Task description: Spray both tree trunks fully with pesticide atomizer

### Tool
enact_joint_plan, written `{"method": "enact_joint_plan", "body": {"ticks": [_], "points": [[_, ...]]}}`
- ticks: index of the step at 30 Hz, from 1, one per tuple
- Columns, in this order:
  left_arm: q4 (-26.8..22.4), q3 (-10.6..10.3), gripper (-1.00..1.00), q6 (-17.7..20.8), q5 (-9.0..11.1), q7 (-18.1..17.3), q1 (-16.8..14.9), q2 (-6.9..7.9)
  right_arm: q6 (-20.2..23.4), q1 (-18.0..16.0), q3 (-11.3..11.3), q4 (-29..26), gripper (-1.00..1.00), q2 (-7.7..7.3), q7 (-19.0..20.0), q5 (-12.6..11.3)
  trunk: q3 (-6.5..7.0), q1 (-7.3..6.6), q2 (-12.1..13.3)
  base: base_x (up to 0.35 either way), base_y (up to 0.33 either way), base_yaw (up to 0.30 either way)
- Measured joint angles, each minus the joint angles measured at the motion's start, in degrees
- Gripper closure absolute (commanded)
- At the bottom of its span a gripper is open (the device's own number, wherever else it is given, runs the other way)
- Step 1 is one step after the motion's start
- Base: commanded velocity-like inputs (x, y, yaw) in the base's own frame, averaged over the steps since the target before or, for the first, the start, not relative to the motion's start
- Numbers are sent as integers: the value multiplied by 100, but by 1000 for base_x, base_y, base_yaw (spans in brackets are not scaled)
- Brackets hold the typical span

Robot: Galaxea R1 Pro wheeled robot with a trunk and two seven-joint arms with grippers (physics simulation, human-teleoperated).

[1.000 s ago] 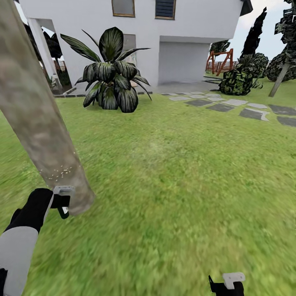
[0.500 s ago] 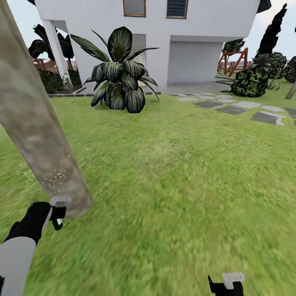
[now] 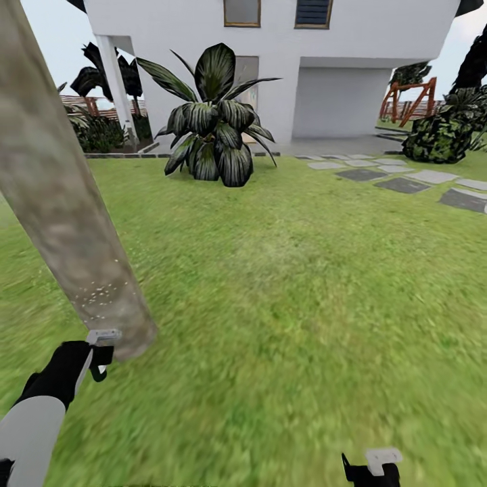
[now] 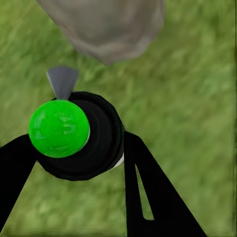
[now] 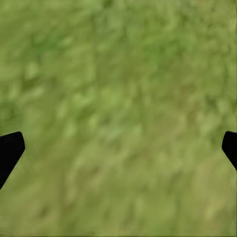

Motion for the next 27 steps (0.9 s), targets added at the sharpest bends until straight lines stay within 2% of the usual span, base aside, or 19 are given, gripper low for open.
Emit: {"method": "enact_joint_plan", "body": {"ticks": [10,27], "points": [[0,1,100,-6,-24,37,-1,-92,0,0,1,8,-100,0,0,0,0,0,0,155,-220,43],[0,15,100,-6,-53,45,-1,-83,0,0,1,8,-100,4,3,1,0,0,0,177,-230,3]]}}
